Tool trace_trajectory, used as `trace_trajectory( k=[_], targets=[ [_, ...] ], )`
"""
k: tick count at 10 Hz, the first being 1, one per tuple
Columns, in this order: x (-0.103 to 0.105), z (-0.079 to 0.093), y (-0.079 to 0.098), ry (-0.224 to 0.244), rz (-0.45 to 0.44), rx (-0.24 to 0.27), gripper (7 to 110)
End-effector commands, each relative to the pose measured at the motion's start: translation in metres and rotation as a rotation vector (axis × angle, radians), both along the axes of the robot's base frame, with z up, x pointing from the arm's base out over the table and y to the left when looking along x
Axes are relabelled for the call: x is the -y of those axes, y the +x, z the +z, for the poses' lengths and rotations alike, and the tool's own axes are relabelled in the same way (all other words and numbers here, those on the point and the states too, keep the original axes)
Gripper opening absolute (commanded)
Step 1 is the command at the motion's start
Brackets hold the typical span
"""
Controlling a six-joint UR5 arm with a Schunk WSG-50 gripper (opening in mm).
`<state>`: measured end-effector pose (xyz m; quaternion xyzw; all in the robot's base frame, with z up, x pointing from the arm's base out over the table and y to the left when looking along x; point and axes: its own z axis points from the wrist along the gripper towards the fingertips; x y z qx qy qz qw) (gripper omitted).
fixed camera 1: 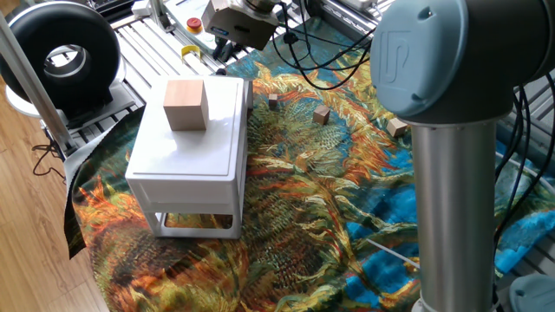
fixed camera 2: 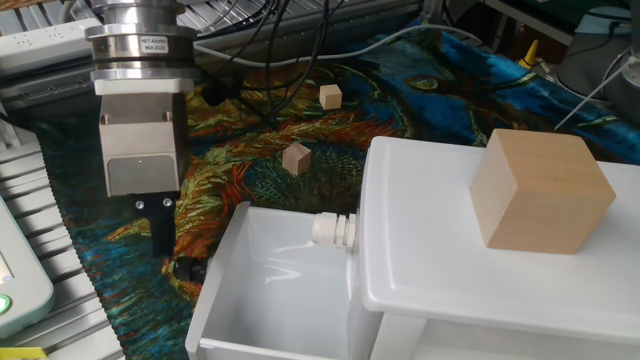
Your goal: Grasp the handle and close the drawer
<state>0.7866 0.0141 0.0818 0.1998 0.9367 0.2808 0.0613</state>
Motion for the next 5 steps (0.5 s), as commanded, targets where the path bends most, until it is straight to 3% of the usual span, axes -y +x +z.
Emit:
trace_trajectory(
  k=[1, 3, 5],
  targets=[
    [-0.0035, 0.0044, 0.0043, 0.029, -0.002, 0.019, 44],
    [0.0054, -0.0006, 0.0086, 0.002, -0.047, 0.012, 44],
    [0.0039, -0.0011, 0.0086, 0.019, -0.068, 0.001, 44]
  ],
)
